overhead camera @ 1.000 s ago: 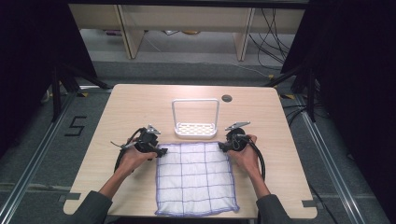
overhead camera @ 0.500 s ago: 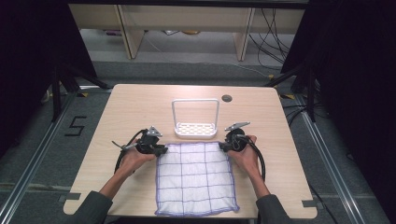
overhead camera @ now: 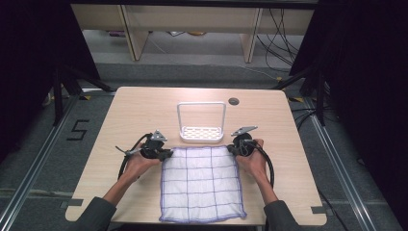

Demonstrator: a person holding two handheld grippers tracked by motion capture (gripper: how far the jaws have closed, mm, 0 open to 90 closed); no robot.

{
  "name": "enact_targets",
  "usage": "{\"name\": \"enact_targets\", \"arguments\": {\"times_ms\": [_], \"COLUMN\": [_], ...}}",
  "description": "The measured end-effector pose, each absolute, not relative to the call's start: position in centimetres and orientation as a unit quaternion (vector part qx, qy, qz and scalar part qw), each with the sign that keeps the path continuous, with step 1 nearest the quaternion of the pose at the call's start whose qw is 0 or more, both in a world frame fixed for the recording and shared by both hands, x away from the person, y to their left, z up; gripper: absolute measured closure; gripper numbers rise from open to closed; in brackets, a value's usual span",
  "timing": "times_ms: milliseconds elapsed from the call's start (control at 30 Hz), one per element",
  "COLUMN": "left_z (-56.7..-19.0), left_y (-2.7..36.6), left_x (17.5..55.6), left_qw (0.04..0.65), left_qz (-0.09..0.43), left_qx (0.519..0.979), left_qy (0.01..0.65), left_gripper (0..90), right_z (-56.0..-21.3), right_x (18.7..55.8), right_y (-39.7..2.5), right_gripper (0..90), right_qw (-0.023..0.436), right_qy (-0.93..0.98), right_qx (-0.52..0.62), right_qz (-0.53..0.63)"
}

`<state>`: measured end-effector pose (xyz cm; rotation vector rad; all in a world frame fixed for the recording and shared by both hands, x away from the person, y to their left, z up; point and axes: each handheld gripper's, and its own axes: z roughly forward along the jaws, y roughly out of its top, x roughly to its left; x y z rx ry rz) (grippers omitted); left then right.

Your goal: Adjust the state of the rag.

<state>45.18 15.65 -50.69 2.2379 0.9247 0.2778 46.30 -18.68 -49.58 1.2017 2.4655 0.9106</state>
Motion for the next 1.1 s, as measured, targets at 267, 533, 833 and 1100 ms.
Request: {"name": "enact_targets", "arguments": {"times_ms": [267,533,833,1100], "left_z": [-50.6,-49.7,-47.6,-44.9], "left_y": [15.7,15.8,16.2,16.6], "left_x": [45.4,45.2,44.8,43.8], "left_qw": [0.353,0.369,0.397,0.432], "left_qz": [0.107,0.115,0.131,0.151], "left_qx": [0.858,0.851,0.84,0.826], "left_qy": [0.356,0.355,0.346,0.331], "left_gripper": [84.8,84.8,84.8,84.6], "right_z": [-49.3,-48.4,-45.6,-42.1], "right_x": [46.5,46.1,45.1,43.7], "right_y": [-19.0,-18.9,-19.2,-19.6], "right_gripper": [88.0,88.3,88.6,88.7], "right_qw": [0.138,0.141,0.157,0.183], "right_qy": [0.846,0.839,0.832,0.83], "right_qx": [0.398,0.404,0.387,0.358], "right_qz": [0.326,0.336,0.366,0.386]}}
